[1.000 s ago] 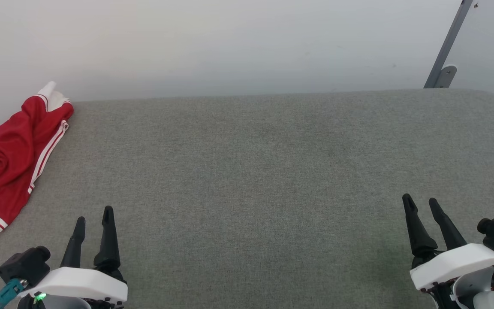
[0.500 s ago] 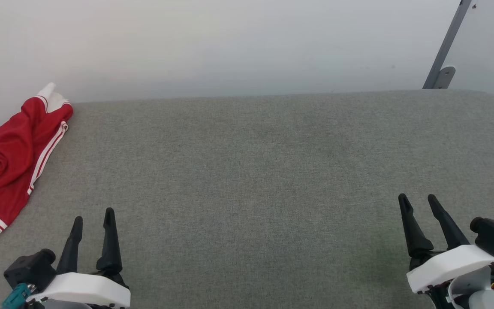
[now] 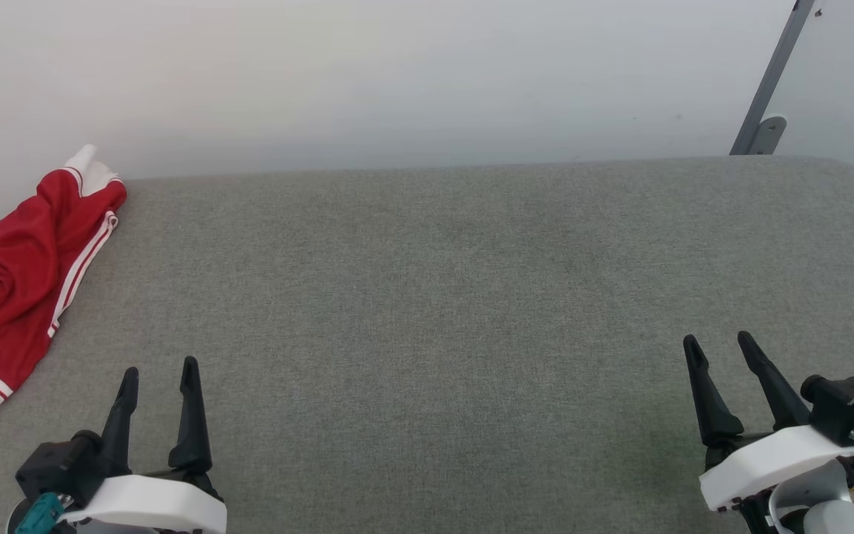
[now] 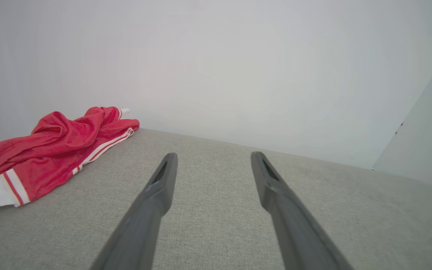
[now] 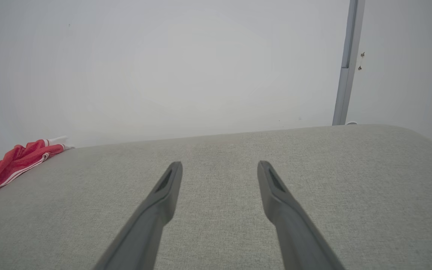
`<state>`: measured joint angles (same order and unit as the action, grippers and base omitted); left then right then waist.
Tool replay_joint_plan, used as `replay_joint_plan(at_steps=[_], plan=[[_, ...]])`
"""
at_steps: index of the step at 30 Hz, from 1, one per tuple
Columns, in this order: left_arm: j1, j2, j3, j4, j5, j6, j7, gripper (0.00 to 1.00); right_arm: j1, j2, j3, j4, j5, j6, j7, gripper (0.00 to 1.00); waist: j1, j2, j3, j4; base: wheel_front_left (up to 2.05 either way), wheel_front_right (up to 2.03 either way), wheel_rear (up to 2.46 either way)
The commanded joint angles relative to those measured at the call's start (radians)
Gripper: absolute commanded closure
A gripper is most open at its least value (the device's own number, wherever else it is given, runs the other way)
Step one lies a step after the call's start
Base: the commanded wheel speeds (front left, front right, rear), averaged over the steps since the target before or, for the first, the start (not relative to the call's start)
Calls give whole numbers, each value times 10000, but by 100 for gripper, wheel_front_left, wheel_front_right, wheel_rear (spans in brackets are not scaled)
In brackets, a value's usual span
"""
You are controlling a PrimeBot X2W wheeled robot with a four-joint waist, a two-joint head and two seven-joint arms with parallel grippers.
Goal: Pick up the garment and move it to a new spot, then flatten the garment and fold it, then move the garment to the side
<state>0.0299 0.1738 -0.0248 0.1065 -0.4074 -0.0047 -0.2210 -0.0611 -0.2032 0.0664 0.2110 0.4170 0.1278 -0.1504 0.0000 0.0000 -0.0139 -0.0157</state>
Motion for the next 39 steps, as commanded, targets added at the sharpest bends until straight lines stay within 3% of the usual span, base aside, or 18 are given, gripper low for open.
replay_joint_plan(at_steps=[1, 21, 39], plan=[[138, 45, 41, -90, 291, -44, -108, 0, -84, -64, 58, -35, -233, 48, -140, 0, 0, 0, 0, 0, 0, 0, 0], [274, 103, 16, -103, 1551, -281, -468, 0, -82, -161, 180, 21, -1606, 52, -573, 0, 0, 0, -54, -30, 0, 0, 0], [95, 121, 7, 227, 1267, -627, -459, 0, -66, -84, 243, 12, -1587, 52, -716, 0, 0, 0, -85, 190, 0, 0, 0]])
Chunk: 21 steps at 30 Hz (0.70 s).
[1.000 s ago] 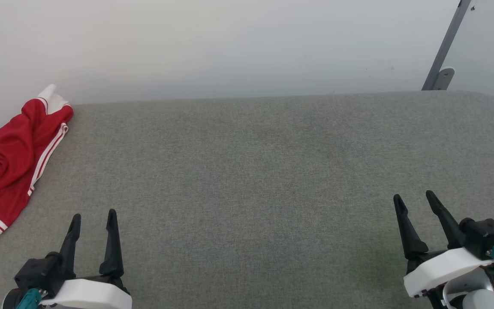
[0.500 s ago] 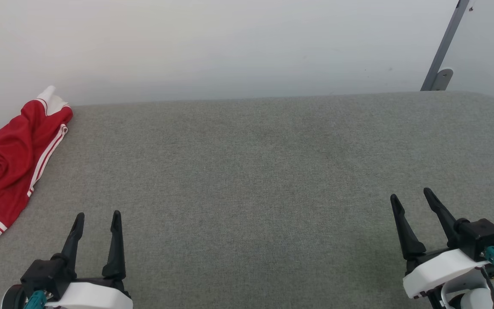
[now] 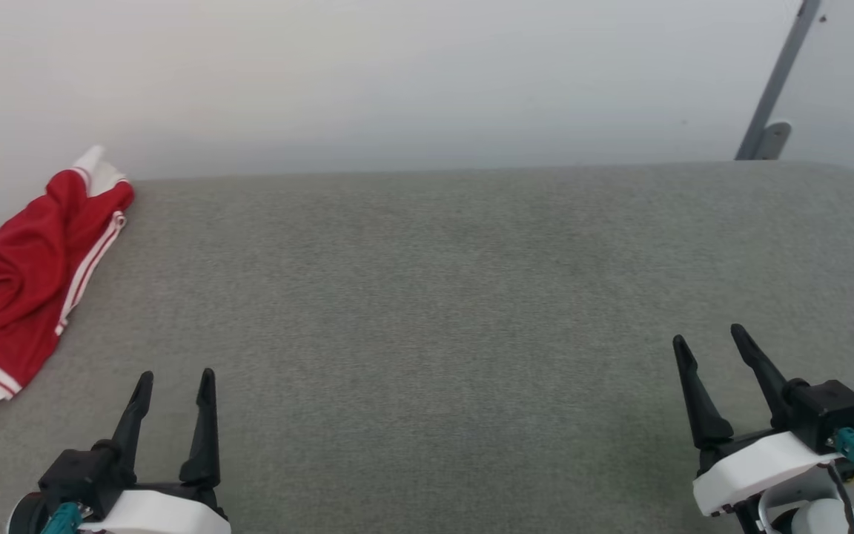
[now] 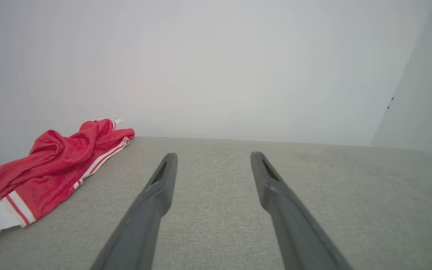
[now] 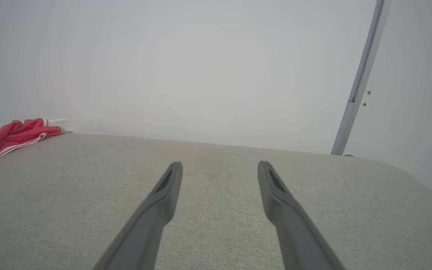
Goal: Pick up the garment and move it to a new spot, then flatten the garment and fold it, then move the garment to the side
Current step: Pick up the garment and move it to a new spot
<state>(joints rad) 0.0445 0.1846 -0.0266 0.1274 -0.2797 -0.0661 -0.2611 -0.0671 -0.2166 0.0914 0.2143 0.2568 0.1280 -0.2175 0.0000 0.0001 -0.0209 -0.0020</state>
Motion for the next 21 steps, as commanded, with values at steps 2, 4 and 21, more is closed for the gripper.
replay_joint_plan(at_steps=[2, 4, 21], plan=[[-86, 19, 78, 78, -81, 10, -56, 0, 8, 45, 107, -8, 51, 48, -30, 0, 0, -1, -52, 243, 0, 0, 0], [-86, 54, 141, 128, -138, 39, -37, 0, -14, 58, 234, -3, 77, 48, -36, 0, 0, -1, -93, 477, 0, 0, 0], [289, 308, 492, 205, -495, 360, 215, 0, -426, 151, 1537, 361, 381, 29, -121, 0, 0, -1, -667, 3322, 0, 0, 0]])
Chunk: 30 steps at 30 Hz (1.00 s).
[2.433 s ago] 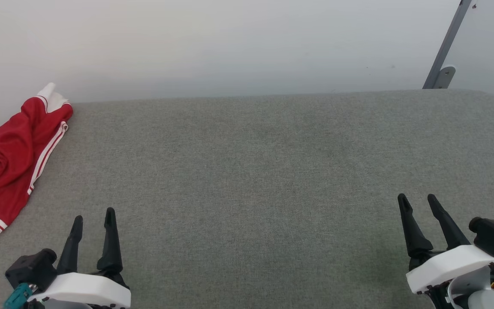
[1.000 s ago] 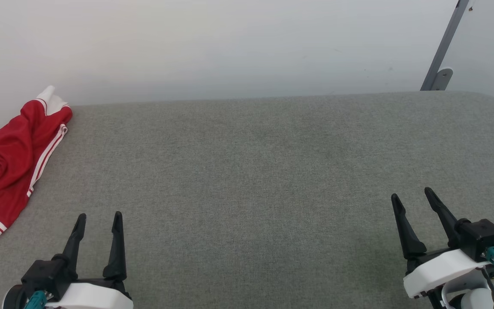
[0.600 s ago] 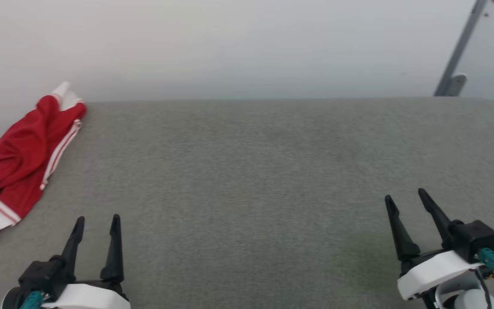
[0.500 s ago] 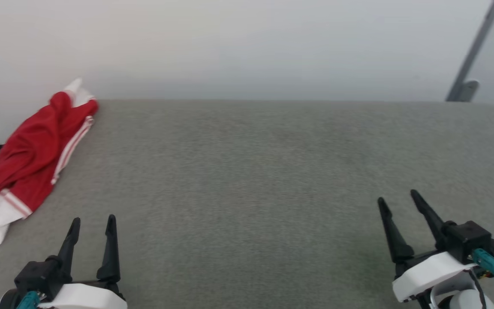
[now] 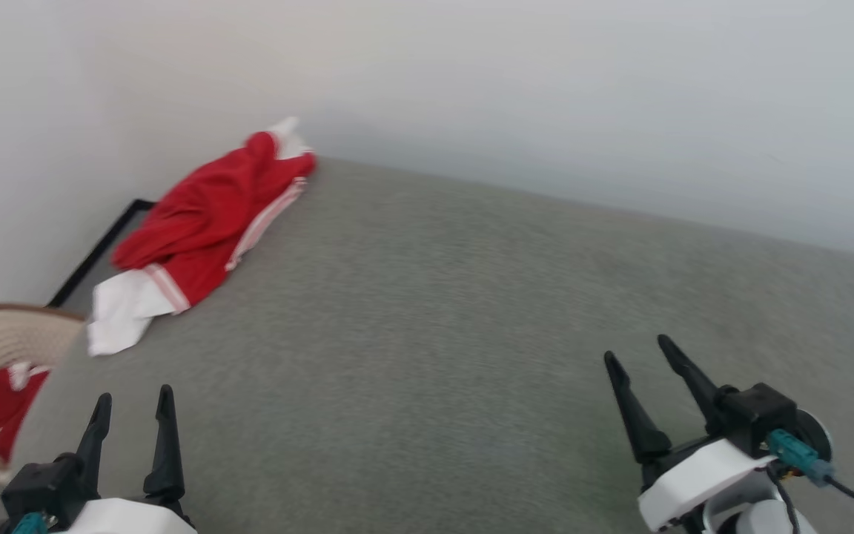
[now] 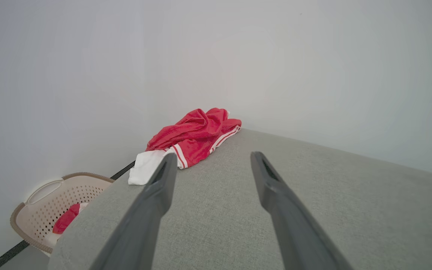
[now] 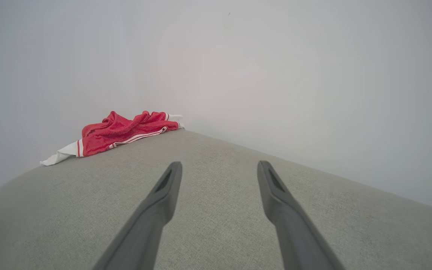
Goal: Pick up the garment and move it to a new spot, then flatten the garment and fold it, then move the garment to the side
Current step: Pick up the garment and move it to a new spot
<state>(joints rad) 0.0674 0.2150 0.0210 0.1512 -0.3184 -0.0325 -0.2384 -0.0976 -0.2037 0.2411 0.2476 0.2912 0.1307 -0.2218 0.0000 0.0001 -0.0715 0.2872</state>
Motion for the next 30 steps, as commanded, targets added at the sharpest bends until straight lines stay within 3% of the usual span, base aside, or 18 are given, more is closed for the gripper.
replay_joint_plan(at_steps=[1, 10, 23, 30], plan=[[112, 19, 29, -45, -125, 23, 10, 0, -145, 32, 105, 44, 57, 2, -96, 0, 0, -1, -191, 580, 0, 0, 0], [381, 5, 68, -177, -233, 187, 37, 0, -375, 117, 695, 206, 216, 2, -197, 0, 0, -1, -279, 1568, 0, 0, 0], [2, -201, 93, -128, -435, 368, 24, 0, -744, -108, 869, 275, 302, 2, -264, 0, 0, -1, 190, 1942, 0, 0, 0], [-1191, -145, -108, 448, -520, 244, 211, 0, -538, -335, 208, -26, 121, 2, -270, 0, 0, -1, 589, 1993, 0, 0, 0]])
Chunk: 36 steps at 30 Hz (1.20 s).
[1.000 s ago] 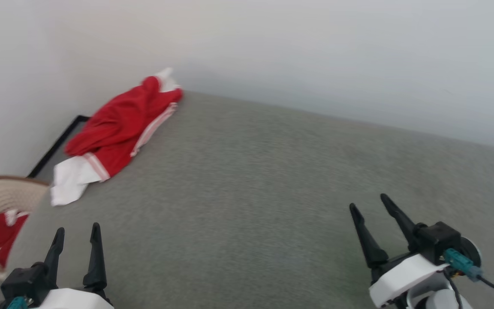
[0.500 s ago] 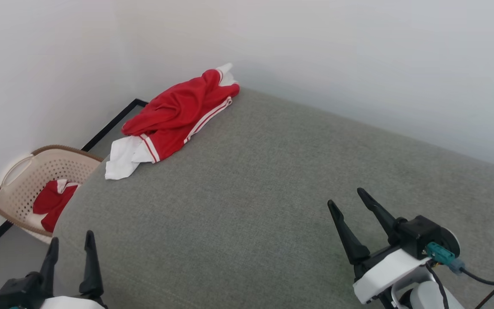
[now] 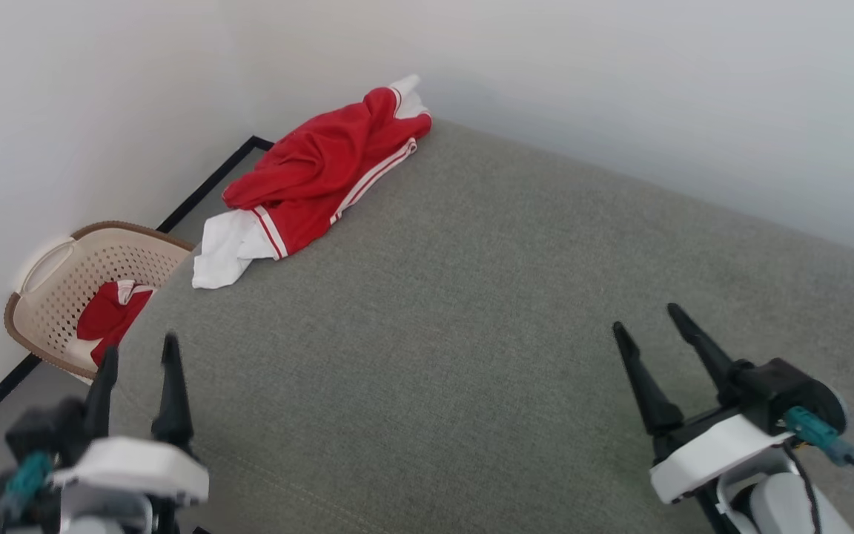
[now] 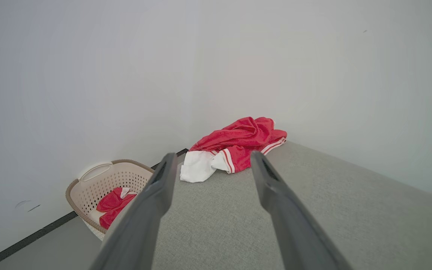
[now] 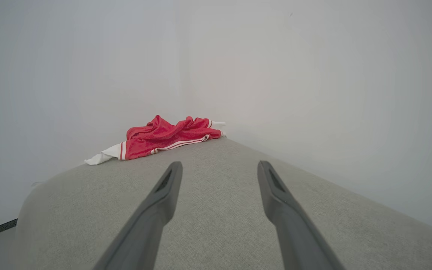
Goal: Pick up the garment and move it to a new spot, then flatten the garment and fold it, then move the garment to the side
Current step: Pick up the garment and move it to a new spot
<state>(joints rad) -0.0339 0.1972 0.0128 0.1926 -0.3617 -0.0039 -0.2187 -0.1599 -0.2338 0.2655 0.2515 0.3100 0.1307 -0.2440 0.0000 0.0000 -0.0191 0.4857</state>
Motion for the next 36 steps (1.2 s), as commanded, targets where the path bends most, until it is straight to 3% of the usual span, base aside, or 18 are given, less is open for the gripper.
replay_joint_plan(at_steps=[1, 10, 23, 27, 36], plan=[[-429, 63, -56, 174, -83, -83, 54, 0, 114, -65, -142, -133, -97, 2, -32, 0, 0, 0, 129, 6, 0, 0, 0], [-2950, 349, -208, 1922, -230, -489, 153, 0, -36, -355, -592, -1030, -383, 2, 441, 0, 0, 0, 1201, -605, 0, 0, 0], [-6932, 837, -18, 4996, -789, -898, 60, 0, -904, -1115, -848, -2509, -691, 2, 1158, 0, 0, 0, 3603, -1780, 0, 0, 0], [-8340, 1120, 101, 6420, -977, -911, 196, 0, -1291, -1375, -939, -3112, -777, 2, 1381, 0, 0, 0, 4565, -2194, 0, 0, 0], [-10259, 1694, 99, 8635, -944, -516, 912, 0, -1675, -1718, -1228, -3942, -885, 0, 1686, 0, 0, 0, 5660, -2690, 0, 0, 0]])
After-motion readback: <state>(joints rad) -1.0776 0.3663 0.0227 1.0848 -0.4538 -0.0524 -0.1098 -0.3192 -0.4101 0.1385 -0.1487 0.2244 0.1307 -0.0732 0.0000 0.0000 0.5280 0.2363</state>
